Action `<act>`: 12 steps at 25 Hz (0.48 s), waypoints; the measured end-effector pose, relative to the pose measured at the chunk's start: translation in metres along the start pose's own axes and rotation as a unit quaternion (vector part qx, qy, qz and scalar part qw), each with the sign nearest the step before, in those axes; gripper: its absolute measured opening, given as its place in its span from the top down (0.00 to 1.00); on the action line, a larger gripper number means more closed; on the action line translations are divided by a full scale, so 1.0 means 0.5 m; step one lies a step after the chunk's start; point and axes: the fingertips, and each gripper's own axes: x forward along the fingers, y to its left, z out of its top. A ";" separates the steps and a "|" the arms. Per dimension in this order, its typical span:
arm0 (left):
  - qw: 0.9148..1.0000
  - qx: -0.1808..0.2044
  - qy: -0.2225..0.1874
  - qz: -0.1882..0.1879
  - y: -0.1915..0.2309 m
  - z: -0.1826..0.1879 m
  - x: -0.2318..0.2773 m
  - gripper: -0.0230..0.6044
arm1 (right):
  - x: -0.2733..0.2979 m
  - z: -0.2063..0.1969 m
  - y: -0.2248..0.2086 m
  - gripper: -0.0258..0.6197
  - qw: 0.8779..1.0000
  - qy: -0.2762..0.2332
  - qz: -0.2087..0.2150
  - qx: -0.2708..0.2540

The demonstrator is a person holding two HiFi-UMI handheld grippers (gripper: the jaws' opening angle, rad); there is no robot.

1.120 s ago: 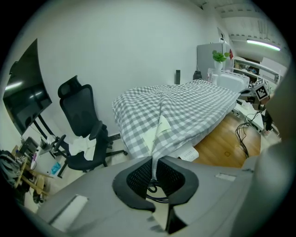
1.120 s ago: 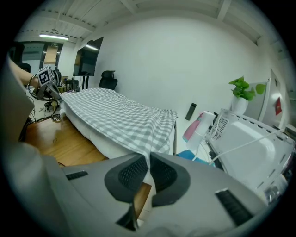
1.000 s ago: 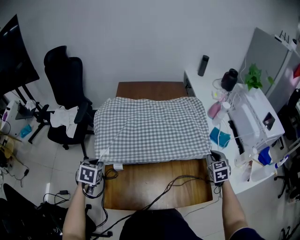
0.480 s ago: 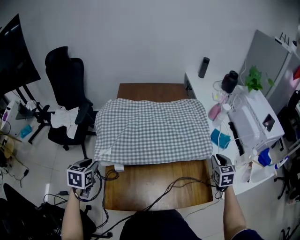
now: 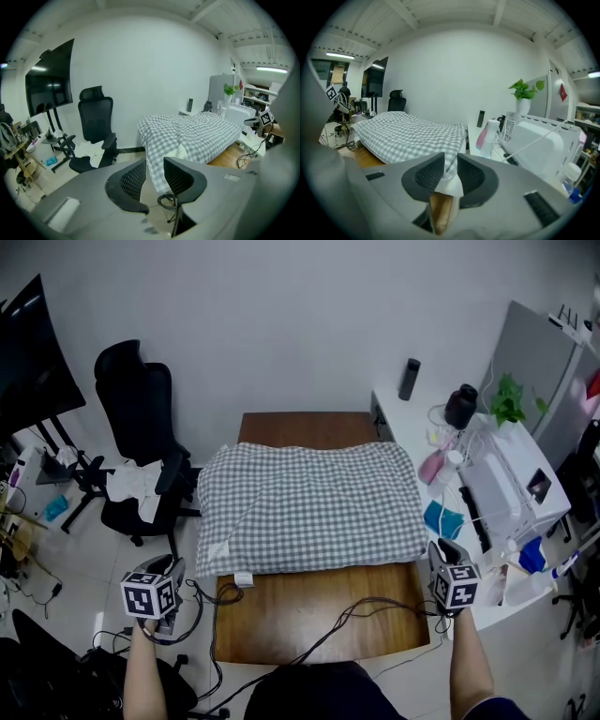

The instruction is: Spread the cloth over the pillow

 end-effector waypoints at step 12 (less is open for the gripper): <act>0.991 0.006 -0.111 -0.071 -0.191 0.162 0.035 0.95 | 0.026 0.132 0.128 0.93 0.996 -0.060 0.067 0.017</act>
